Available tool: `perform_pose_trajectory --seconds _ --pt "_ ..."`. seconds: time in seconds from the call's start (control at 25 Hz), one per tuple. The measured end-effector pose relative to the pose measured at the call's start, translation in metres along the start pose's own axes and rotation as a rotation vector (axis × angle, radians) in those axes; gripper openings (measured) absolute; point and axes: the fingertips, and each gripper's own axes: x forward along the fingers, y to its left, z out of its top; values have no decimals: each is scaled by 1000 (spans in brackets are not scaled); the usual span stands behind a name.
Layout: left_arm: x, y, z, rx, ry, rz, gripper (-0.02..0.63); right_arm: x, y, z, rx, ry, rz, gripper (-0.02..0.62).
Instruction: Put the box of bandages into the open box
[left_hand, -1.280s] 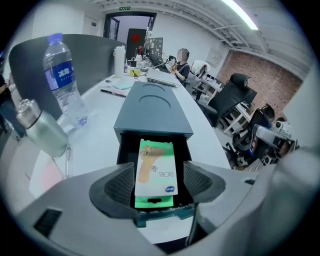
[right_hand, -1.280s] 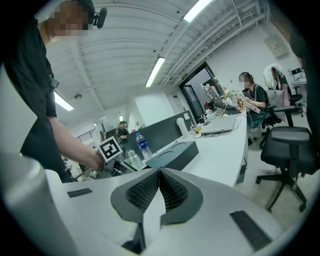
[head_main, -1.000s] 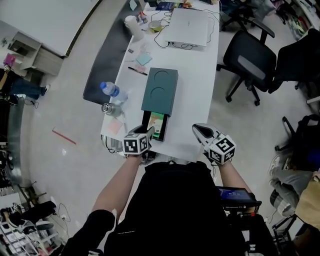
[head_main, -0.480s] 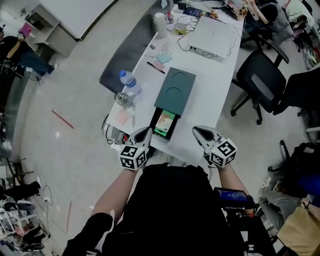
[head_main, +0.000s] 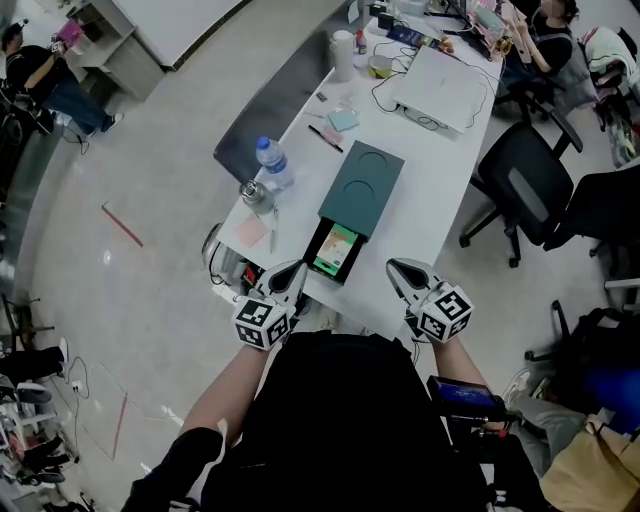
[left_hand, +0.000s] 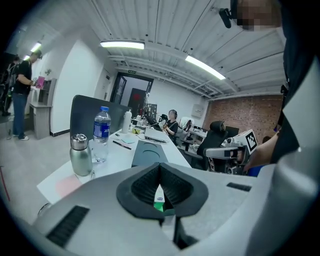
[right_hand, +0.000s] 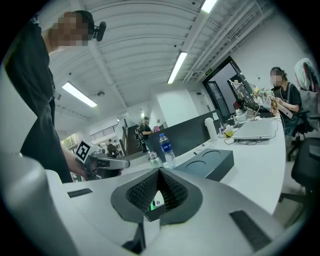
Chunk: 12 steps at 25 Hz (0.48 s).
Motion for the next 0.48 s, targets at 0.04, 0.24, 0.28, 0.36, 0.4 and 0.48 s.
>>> perform_pose_trajectory --seconds 0.04,0.24,0.28,0.36,0.4,0.48 --pt "0 0 1 -1 -3 -6 8 0 1 0 0 0 -1 26" --pt "3 -3 2 0 -7 -30 8 -3 4 1 -3 -2 -17 26" --pt "3 -4 2 2 -6 -35 8 -3 4 2 -5 -3 -20 26" --pt "5 -5 3 4 -3 -45 8 -5 5 2 -8 -4 -27 26" --pt "6 -6 3 4 -1 -49 8 -5 5 2 -7 -5 -31 26" --pt "7 -6 1 3 7 -52 8 -6 6 2 -5 -6 -38 26"
